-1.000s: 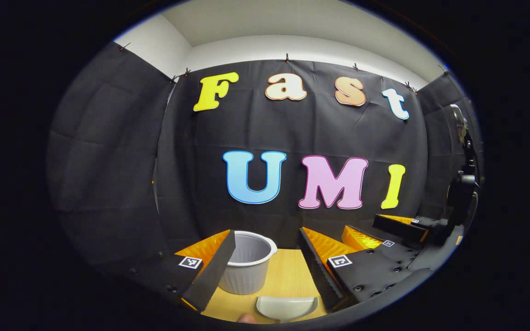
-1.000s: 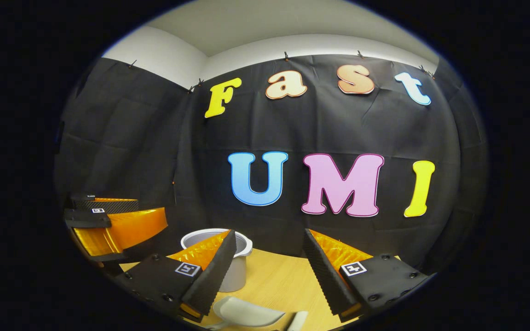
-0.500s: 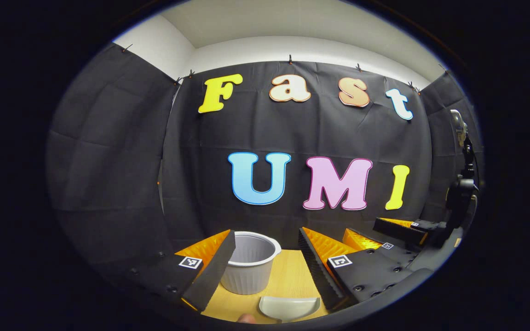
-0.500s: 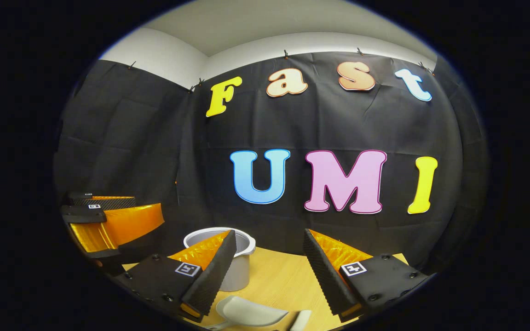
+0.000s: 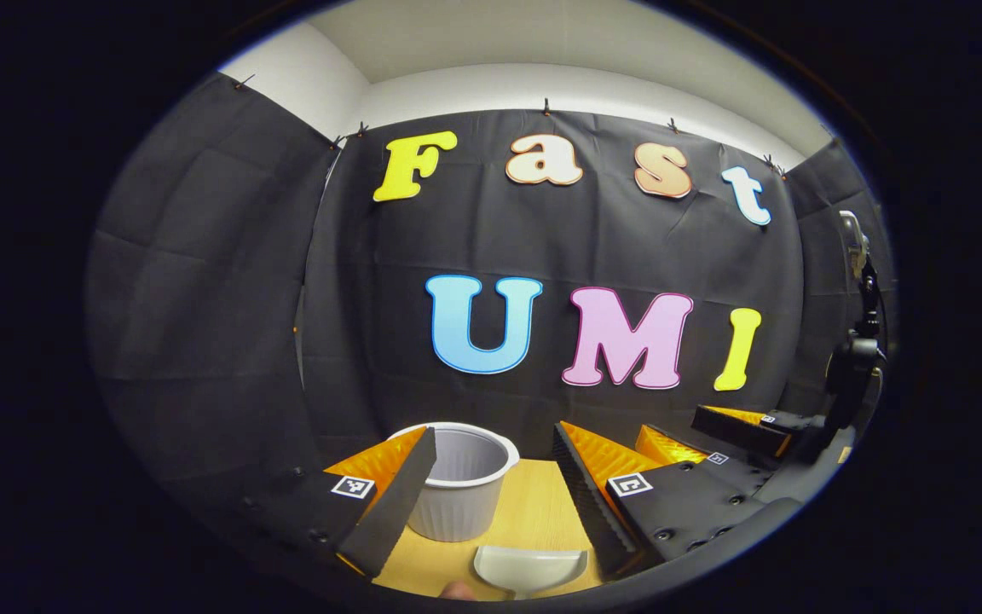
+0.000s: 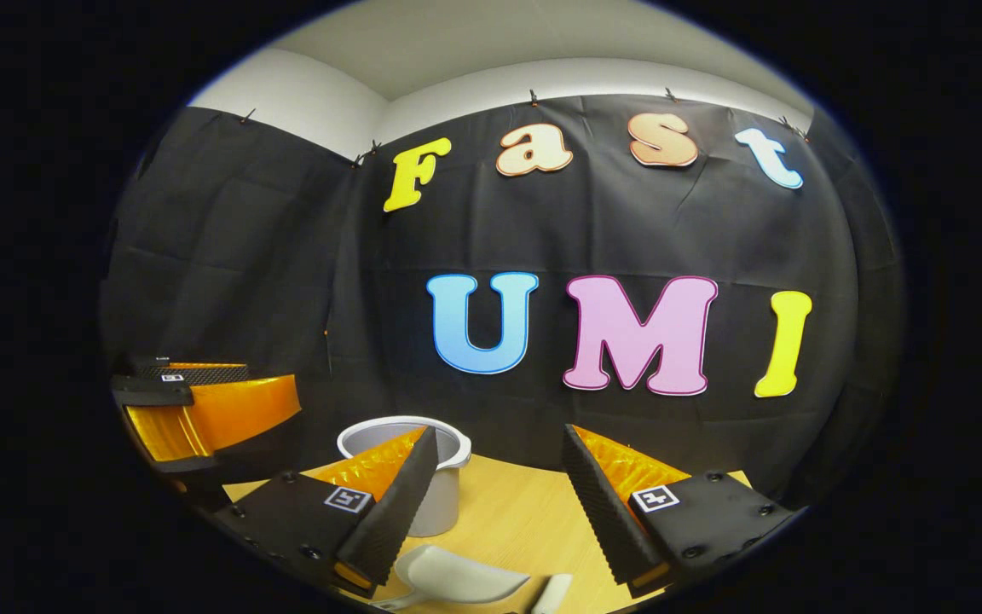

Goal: Pick up the small broom and dustpan from the desktop, sweep the trash into the dustpan with the broom, and then empty the trash into the garbage bin.

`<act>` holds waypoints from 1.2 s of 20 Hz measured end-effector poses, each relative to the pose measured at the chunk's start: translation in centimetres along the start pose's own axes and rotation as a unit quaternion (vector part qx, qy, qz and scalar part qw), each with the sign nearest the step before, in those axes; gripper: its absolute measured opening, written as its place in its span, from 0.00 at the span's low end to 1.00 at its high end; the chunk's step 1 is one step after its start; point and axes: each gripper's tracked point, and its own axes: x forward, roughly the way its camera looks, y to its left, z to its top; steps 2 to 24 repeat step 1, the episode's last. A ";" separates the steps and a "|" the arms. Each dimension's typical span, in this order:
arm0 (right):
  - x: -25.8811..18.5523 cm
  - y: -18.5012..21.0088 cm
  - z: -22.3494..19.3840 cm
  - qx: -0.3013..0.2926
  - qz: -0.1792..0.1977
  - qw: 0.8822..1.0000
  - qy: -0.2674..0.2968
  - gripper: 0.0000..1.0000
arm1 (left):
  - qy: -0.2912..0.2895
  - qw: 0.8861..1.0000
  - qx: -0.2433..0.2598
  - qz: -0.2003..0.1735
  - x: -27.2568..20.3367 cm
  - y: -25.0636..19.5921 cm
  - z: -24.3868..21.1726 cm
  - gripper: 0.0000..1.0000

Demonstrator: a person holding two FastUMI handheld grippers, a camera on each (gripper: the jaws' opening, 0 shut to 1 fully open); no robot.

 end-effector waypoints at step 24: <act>0.0 -0.1 0.0 0.000 -0.001 1.000 0.000 0.95 | 0.000 1.000 0.002 0.000 0.0 0.0 0.0 0.82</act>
